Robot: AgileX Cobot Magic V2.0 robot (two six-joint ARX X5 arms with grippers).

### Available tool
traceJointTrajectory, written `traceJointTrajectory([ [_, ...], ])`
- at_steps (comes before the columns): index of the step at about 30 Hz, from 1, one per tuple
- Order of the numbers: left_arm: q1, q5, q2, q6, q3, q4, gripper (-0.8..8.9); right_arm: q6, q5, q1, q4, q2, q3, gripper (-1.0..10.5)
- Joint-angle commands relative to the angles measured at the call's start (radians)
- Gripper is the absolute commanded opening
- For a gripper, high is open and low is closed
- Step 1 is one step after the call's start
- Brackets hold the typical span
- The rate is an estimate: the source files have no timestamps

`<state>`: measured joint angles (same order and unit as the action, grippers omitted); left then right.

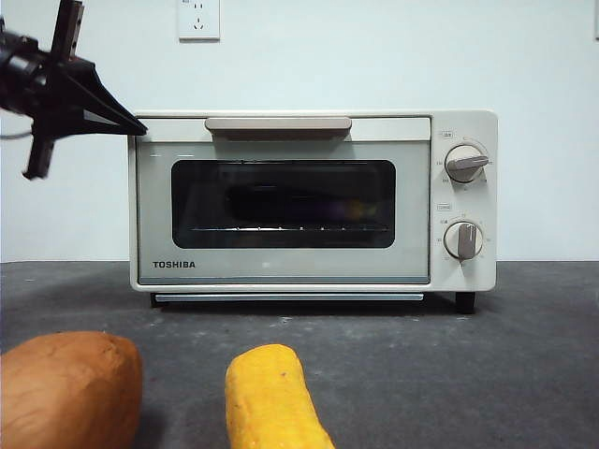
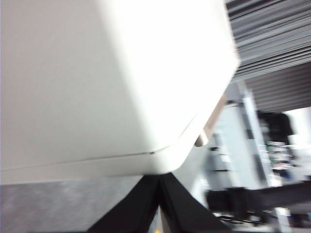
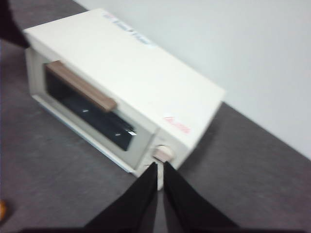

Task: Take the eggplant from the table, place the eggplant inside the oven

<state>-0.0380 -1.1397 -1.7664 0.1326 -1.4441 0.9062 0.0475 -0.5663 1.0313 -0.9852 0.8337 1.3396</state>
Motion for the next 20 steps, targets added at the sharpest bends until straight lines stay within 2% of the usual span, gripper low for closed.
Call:
traceJointTrajectory([
  [1,0.014,0.111,0.078,0.009,-0.022,0.008,0.07,-0.014,0.050,0.010,0.002,0.029,0.001,0.0],
  [7,0.057,0.391,0.305,-0.024,-0.020,-0.018,0.07,-0.018,0.131,-0.050,0.024,0.068,-0.054,0.0],
  [9,0.082,0.469,0.380,-0.050,-0.018,-0.046,0.07,-0.023,0.192,-0.095,0.049,0.068,-0.087,0.0],
  [12,0.138,0.570,0.492,-0.085,0.005,-0.108,0.07,-0.029,0.347,-0.177,0.113,0.067,-0.157,0.0],
  [14,0.187,0.665,0.571,-0.107,0.045,-0.158,0.07,-0.049,0.411,-0.235,0.168,0.066,-0.214,0.0],
  [20,0.333,0.899,0.808,-0.182,0.277,-0.336,0.07,-0.078,0.439,-0.348,0.438,0.032,-0.426,0.0],
])
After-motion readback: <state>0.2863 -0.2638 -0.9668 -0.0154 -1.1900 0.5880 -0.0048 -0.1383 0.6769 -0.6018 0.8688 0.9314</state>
